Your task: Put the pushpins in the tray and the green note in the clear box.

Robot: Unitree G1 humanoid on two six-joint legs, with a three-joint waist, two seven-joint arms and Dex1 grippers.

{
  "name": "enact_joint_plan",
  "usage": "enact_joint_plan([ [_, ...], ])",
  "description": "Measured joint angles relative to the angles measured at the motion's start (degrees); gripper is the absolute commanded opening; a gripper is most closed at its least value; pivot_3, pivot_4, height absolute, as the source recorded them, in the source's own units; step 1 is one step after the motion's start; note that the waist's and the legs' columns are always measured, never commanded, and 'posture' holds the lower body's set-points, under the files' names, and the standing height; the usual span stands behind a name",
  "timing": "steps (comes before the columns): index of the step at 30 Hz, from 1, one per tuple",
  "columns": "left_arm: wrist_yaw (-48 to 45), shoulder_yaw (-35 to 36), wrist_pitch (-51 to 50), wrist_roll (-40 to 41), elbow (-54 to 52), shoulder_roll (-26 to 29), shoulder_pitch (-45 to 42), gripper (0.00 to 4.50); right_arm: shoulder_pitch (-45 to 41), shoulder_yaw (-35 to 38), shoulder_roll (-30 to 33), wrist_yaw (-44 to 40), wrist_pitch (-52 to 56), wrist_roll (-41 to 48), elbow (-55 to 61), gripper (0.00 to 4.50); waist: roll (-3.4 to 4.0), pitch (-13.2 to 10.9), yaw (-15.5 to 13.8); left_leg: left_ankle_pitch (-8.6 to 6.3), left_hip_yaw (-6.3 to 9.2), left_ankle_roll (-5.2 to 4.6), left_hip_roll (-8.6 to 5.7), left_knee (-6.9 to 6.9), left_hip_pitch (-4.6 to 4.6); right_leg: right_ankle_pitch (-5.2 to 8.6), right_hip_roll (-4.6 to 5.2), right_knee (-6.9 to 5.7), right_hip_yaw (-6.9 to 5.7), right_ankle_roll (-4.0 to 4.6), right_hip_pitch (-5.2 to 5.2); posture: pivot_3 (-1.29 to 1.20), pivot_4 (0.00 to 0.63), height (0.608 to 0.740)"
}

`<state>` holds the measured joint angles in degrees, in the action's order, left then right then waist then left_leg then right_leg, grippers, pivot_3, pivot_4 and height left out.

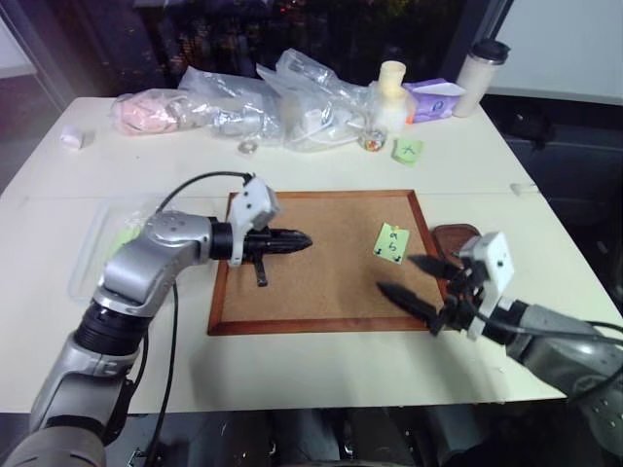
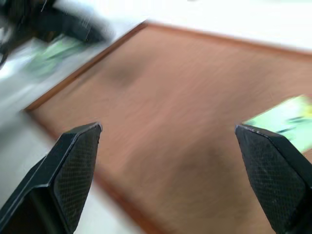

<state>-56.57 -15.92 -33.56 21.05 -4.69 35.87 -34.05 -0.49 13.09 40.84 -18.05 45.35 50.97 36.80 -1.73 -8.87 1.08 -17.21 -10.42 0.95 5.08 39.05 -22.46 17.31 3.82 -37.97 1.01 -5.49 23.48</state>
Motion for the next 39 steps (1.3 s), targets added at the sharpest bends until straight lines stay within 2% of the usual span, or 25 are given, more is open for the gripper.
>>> enact_joint_plan([
  [7, -2.4, -10.2, 15.0, -15.0, 9.9, 1.6, -2.6, 0.05, -12.3, -8.1, -4.2, -0.7, -8.1, -16.6, -21.8, 4.5, 0.07, 0.0, -0.3, 0.01, -0.04, 0.01, 0.0, 0.03, -0.02, 0.0, 0.0, -0.02, -0.01, 0.01, 0.02, 0.0, 0.15, 0.734],
  [13, -3.4, -9.9, 16.6, -16.1, 12.9, -0.1, -3.3, 0.05, -19.4, -11.3, -6.7, -6.0, -16.3, -25.0, -36.6, 4.5, 0.34, 0.2, -0.4, 0.05, -0.02, 0.05, 0.01, 0.13, 0.09, -0.02, 0.01, -0.09, -0.01, -0.03, -0.12, 0.0, 0.15, 0.734],
  [21, -4.1, -7.8, 14.1, -16.1, 11.3, -0.5, -1.9, 0.05, -25.6, -12.3, -8.4, -12.0, -22.7, -30.8, -50.2, 4.5, 0.36, 0.2, -0.2, 0.06, -0.03, 0.07, 0.02, 0.12, 0.08, -0.08, 0.0, -0.11, -0.01, -0.14, -0.1, 0.0, 0.15, 0.734],
  [24, -4.0, -7.3, 13.5, -16.2, 10.3, -0.4, -1.2, 0.0, -26.9, -12.4, -8.7, -14.0, -24.1, -32.2, -53.3, 3.61, 0.36, 0.2, -0.2, 0.06, -0.03, 0.07, 0.02, 0.1, 0.08, -0.08, 0.0, -0.11, -0.01, -0.14, -0.09, 0.0, 0.15, 0.734],
  [26, -3.9, -6.8, 12.8, -16.2, 9.8, -0.5, -0.8, 0.0, -27.5, -12.4, -9.0, -14.8, -25.1, -33.0, -55.4, 2.64, 0.36, 0.2, -0.1, 0.06, -0.04, 0.08, 0.02, 0.08, 0.09, -0.07, 0.0, -0.11, -0.01, -0.14, -0.08, 0.0, 0.15, 0.734],
  [28, -3.9, -6.6, 12.6, -16.4, 9.5, -0.4, -0.5, 0.0, -28.1, -12.5, -10.2, -16.0, -26.4, -33.6, -56.8, 1.47, 0.37, 0.2, 0.0, 0.07, -0.04, 0.09, 0.04, 0.08, 0.09, -0.08, -0.01, -0.11, -0.01, -0.14, -0.08, 0.0, 0.15, 0.734],
  [31, -3.6, -6.5, 12.6, -16.7, 9.0, -0.6, -0.2, 0.0, -28.7, -12.9, -11.0, -17.3, -27.1, -34.1, -57.5, 0.03, 0.38, 0.2, 0.0, 0.07, -0.05, 0.1, 0.04, 0.08, 0.09, -0.08, -0.01, -0.12, -0.01, -0.14, -0.08, 0.0, 0.15, 0.734],
  [39, -3.5, -6.1, 12.5, -16.8, 9.0, -0.6, 0.1, 0.0, -29.0, -13.1, -11.2, -18.5, -27.4, -35.1, -57.7, 0.03, 0.39, 0.2, 0.0, 0.07, -0.06, 0.1, 0.05, 0.08, 0.09, -0.08, -0.01, -0.12, -0.01, -0.14, -0.07, 0.0, 0.15, 0.734],
])
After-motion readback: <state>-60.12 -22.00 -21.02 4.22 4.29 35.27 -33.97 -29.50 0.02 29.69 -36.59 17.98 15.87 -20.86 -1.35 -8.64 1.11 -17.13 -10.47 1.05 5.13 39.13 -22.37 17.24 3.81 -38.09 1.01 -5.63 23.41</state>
